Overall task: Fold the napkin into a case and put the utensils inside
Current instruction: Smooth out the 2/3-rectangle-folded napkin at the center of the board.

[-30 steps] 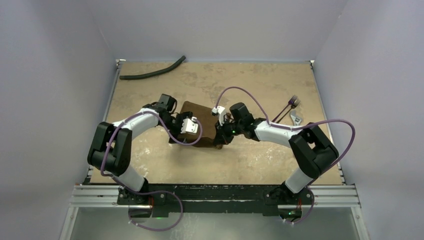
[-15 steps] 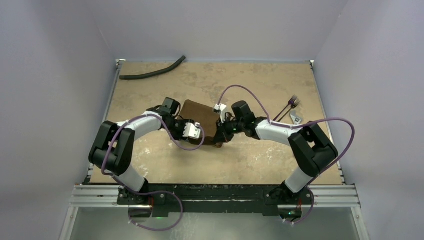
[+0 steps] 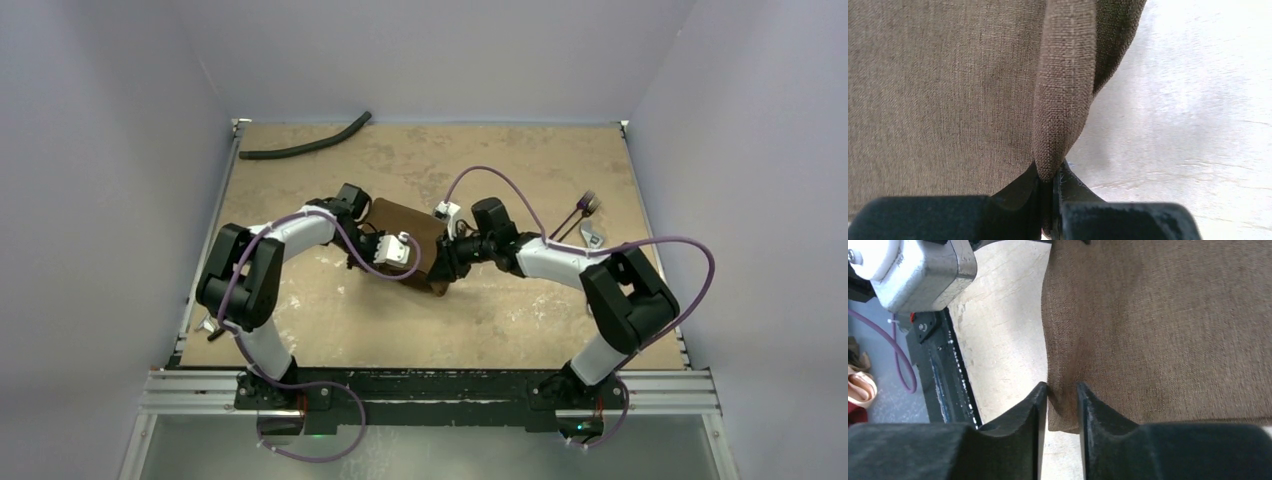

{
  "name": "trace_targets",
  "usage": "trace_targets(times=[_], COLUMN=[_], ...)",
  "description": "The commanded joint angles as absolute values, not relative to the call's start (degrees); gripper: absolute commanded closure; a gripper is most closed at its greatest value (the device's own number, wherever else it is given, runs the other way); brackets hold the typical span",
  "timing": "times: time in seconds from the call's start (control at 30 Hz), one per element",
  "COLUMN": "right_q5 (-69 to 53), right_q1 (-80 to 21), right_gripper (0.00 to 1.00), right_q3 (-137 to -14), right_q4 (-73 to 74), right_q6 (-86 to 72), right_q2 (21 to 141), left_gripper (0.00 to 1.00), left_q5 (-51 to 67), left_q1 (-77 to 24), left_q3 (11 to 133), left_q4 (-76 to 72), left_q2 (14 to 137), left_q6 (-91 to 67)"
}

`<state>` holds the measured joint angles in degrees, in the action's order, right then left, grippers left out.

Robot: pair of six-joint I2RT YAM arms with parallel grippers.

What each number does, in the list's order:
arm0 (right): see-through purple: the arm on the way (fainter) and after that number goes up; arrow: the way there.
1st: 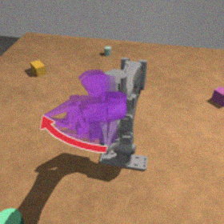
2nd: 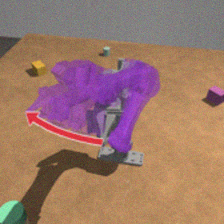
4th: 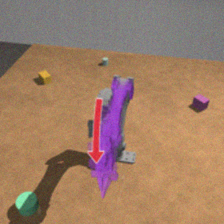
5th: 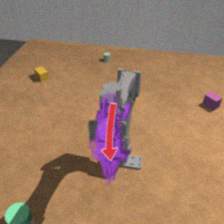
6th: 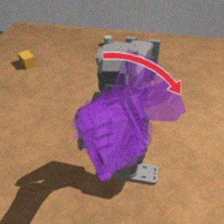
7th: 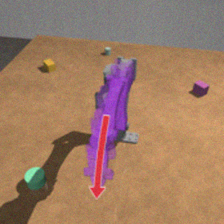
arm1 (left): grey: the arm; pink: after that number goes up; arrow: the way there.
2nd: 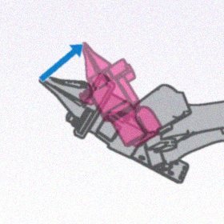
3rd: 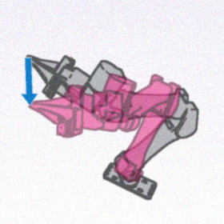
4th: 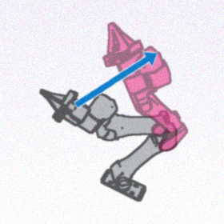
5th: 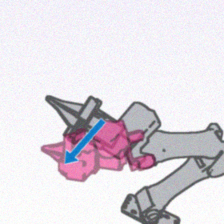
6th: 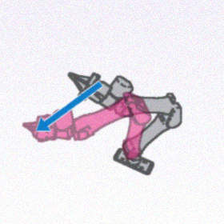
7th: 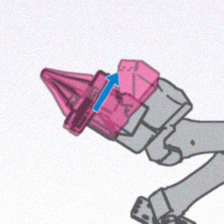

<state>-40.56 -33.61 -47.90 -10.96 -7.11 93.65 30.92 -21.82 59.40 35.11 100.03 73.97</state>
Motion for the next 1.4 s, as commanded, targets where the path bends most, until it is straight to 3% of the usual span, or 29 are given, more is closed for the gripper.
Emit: trace_targets(times=[0.0,0.13,0.3,0.37,0.53,0.63,1.1,1.37], right_q5=[-45.2,-49.0,-48.1,-46.1,-41.2,-38.8,-35.8,-36.4], right_q1=[-30.9,-28.1,-27.6,-27.8,-29.1,-30.0,-30.1,-30.1], right_gripper=[0.65,0.50,0.49,0.54,0.83,0.91,0.97,0.98], right_q3=[-46.6,-46.9,-51.7,-53.6,-58.4,-59.5,-55.1,-53.7], right_q4=[-14.3,-16.9,-17.1,-18.3,-20.7,-20.8,-19.0,-18.0], right_q6=[-9.5,-11.9,-11.7,-13.4,-18.4,-18.9,-16.2,-15.5], right_q2=[89.0,87.0,91.0,94.2,103.0,106.5,107.8,108.6], left_gripper=[1.00,1.00,1.00,1.00,1.00,1.00,1.00,1.00], left_q5=[35.8,35.4,34.0,33.8,34.2,35.7,47.0,46.9], left_q1=[-22.0,-22.0,-22.0,-22.0,-22.0,-21.6,-18.9,-18.2], left_q3=[63.7,63.8,63.5,63.4,63.4,64.7,78.3,84.4], left_q4=[47.9,50.2,50.0,50.3,51.5,53.5,64.4,69.6], left_q2=[102.1,101.7,101.1,100.9,100.3,100.9,111.3,115.5], left_q6=[76.3,78.1,77.8,78.0,78.0,77.6,73.2,74.0])
